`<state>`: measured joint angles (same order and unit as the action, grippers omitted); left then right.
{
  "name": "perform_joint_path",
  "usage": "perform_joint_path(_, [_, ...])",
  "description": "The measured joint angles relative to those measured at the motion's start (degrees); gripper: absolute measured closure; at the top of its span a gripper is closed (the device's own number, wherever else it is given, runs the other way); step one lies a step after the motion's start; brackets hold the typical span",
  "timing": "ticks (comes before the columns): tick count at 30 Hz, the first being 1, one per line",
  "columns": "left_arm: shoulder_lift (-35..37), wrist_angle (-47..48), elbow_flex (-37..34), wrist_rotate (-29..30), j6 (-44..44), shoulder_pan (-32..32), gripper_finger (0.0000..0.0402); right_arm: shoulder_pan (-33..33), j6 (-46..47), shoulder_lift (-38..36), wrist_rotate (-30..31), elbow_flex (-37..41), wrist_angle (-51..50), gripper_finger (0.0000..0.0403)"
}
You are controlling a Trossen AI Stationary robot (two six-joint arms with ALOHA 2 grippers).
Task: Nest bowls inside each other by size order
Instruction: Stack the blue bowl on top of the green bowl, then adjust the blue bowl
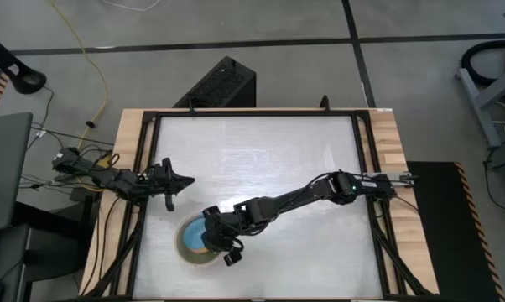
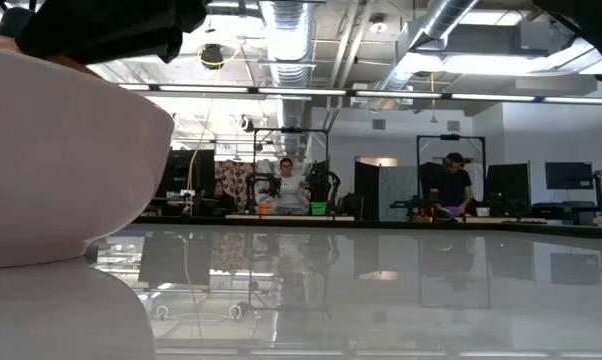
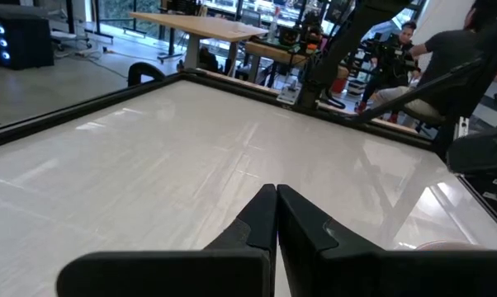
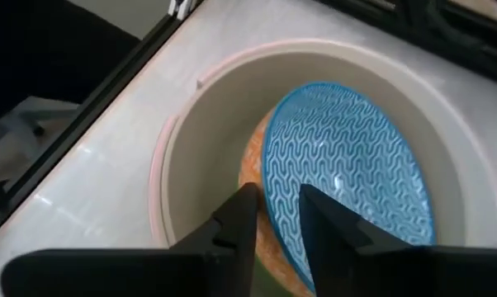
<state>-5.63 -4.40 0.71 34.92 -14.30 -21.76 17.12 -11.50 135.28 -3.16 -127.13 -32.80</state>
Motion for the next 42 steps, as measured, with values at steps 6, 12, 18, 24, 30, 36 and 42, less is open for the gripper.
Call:
perform_joint_path(6, [-0.02, 0.00, -0.02, 0.00, -0.05, 0.00, 0.0401, 0.00, 0.30, 0.00, -0.17, 0.89, -1.94, 0.0269])
perform_joint_path(12, [-0.02, 0.00, 0.00, 0.00, -0.16, 0.00, 0.0401, -0.02, 2.71, -1.57, -0.13, -0.50, -3.82, 0.0268])
perform_joint_path(18, [0.00, 0.00, 0.00, -0.02, 0.04, 0.00, 0.0401, 0.00, 4.08, -2.17, -1.05, -4.51, -5.09, 0.0289])
perform_joint_path(24, [0.00, 0.00, 0.00, -0.02, 0.04, -0.01, 0.0401, 0.89, 6.44, -0.93, -1.31, -1.28, -0.69, 0.0389])
perform_joint_path(30, [0.00, 0.00, 0.00, -0.02, 0.04, 0.00, 0.0401, 2.86, 8.10, -0.87, 4.37, 2.12, 4.34, 0.0397])
perform_joint_path(36, [0.00, 0.00, 0.00, -0.03, -0.41, -0.02, 0.0401, 3.06, 8.73, 2.44, 5.37, 2.03, 5.75, 0.0400])
perform_joint_path(42, [0.00, -0.02, 0.00, -0.15, -0.49, -0.02, 0.0401, 2.99, 8.57, 2.46, 6.11, 2.18, 4.02, 0.0400])
